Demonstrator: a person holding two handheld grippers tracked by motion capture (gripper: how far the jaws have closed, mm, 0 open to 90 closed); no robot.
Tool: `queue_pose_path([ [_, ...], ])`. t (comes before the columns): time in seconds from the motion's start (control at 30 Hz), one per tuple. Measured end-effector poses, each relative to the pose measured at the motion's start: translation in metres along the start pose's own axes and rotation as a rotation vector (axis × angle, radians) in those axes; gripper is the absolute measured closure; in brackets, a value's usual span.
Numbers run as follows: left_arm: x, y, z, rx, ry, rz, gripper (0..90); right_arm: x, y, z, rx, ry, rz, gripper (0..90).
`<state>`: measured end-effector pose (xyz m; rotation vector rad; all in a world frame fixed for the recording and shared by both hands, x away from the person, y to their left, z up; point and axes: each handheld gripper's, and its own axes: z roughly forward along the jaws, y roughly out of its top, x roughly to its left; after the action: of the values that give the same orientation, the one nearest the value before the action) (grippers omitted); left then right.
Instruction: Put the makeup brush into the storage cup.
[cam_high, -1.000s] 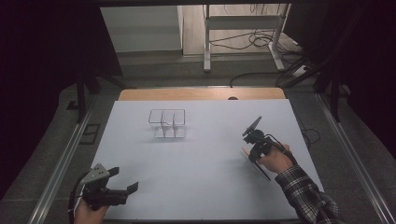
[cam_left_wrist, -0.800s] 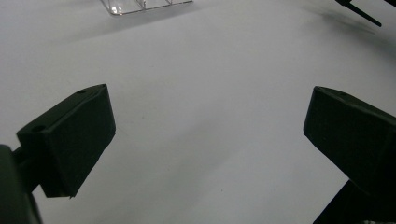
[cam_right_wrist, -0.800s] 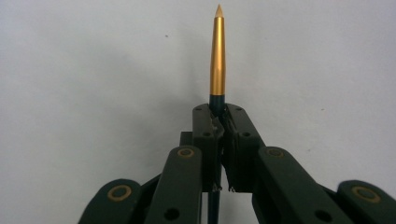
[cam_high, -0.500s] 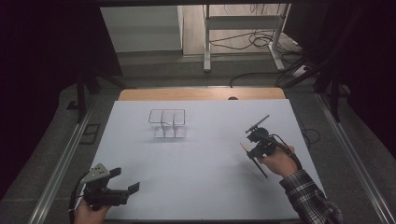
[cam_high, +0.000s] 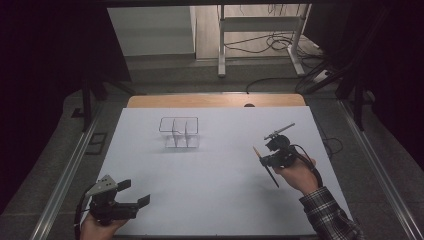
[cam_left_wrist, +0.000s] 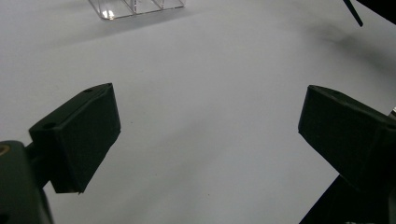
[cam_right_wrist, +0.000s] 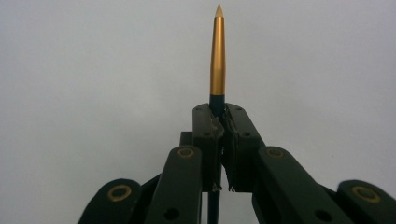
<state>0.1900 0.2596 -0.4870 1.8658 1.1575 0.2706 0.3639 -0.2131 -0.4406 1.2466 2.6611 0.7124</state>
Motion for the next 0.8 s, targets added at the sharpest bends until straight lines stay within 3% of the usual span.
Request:
queue_pose_path([
  [0.47, 0.000, 0.002, -0.003, -0.028, -0.008, -0.022, 9.7, 0.011, -0.005, -0.006, -0.139, 0.044, -0.020, 83.4],
  [0.6, -0.001, 0.003, -0.003, -0.032, -0.020, -0.037, 10.4, 0.016, -0.007, -0.007, -0.179, 0.059, -0.036, 83.4],
  [0.8, -0.003, 0.007, -0.002, -0.034, -0.045, -0.030, 10.1, 0.023, -0.010, -0.005, -0.233, 0.081, -0.060, 83.4],
])
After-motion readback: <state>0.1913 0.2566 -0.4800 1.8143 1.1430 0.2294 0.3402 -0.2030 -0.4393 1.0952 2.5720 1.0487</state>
